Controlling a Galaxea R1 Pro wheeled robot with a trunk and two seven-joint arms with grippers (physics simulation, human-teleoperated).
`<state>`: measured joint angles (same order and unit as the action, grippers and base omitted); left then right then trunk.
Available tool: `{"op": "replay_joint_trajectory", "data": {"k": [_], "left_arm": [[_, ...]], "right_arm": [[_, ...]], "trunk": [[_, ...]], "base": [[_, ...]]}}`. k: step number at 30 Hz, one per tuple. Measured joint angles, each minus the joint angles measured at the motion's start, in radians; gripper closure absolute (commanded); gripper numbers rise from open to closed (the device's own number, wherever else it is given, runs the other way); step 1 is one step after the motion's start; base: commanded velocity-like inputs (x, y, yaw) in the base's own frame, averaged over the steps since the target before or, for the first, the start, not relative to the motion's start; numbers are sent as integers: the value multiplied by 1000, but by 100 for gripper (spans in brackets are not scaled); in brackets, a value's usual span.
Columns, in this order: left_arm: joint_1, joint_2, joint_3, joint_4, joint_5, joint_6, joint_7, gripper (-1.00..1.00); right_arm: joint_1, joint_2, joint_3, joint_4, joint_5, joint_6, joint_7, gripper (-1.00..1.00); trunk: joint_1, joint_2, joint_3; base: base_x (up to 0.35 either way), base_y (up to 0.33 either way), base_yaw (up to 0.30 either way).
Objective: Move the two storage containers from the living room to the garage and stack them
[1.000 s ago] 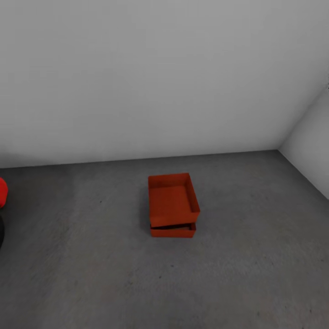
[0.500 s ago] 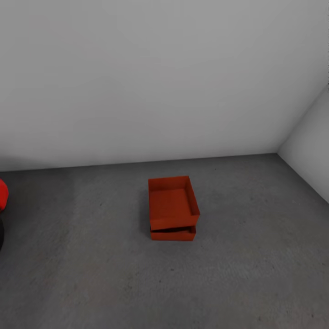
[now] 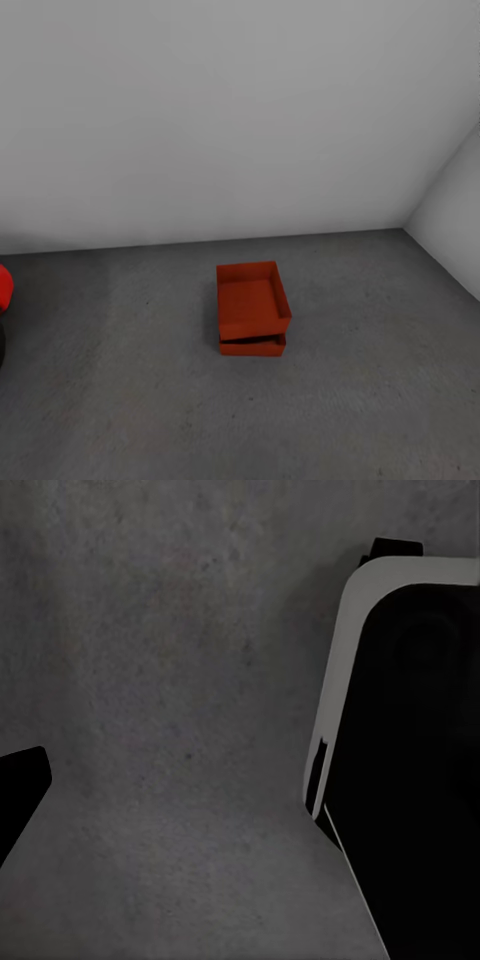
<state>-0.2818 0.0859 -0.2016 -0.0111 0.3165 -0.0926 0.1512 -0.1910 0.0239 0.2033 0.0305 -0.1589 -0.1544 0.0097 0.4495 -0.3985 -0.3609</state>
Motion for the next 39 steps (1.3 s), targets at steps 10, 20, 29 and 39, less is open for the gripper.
{"op": "replay_joint_trajectory", "data": {"k": [10,20,29,39], "left_arm": [[0,0,0,0,0,0,0,-100],[0,0,0,0,0,0,0,-100],[0,0,0,0,0,0,0,-100],[0,0,0,0,0,0,0,-100]], "right_arm": [[2,0,0,0,-6,4,0,-100],[10,6,0,0,-7,1,-2,-100],[11,8,0,0,1,-8,-2,-100],[29,-3,1,0,1,-12,11,-100]], "trunk": [[0,0,16],[0,0,33],[0,0,47],[0,0,64]], "base": [[0,0,0],[0,0,0],[0,0,0],[0,0,0]]}}
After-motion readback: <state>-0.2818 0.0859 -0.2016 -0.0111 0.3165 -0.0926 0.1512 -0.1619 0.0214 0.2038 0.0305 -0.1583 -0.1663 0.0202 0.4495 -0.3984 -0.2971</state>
